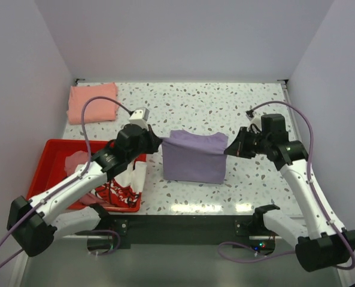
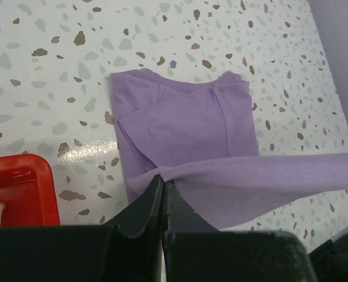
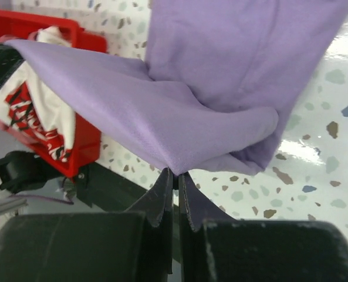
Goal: Fold and stack the t-shirts
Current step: Fold the tshirt
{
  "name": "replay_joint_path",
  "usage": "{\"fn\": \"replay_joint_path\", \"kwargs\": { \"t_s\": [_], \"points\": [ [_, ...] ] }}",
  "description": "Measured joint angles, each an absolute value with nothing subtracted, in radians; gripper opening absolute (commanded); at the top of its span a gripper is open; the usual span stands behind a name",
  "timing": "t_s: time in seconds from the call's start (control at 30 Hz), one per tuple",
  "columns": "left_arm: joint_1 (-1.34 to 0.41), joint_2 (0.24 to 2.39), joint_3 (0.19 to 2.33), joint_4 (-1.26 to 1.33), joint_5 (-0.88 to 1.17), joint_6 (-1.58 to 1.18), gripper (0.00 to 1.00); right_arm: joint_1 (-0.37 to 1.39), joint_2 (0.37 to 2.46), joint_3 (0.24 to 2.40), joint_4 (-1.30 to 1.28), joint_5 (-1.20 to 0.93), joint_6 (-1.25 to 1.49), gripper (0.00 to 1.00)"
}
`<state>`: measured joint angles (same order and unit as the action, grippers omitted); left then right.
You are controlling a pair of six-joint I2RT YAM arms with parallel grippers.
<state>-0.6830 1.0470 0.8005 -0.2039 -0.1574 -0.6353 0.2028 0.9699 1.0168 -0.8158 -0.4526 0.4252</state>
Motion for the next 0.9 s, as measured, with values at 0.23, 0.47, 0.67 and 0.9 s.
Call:
{"fn": "replay_joint_path", "kwargs": {
  "t_s": [0.23,0.47,0.67,0.9],
  "points": [
    [-0.68,1.351,0.989,-0.216,-0.268,-0.63,0.0,0.2,1.182,1.036,-0.746,-0.348,0.442,0.0],
    [-0.645,1.508,1.108,-0.207,-0.29,-0.604,0.0,0.179,1.318,1.092,-0.675,-0.283,0.45,0.0],
    [-0.612,1.632,1.195,-0.198,-0.259,-0.583,0.0,0.149,1.386,1.118,-0.625,-0.276,0.456,0.0],
    [-0.583,1.738,1.261,-0.198,-0.216,-0.578,0.0,0.12,1.489,1.13,-0.585,-0.28,0.466,0.0]
  ]
}}
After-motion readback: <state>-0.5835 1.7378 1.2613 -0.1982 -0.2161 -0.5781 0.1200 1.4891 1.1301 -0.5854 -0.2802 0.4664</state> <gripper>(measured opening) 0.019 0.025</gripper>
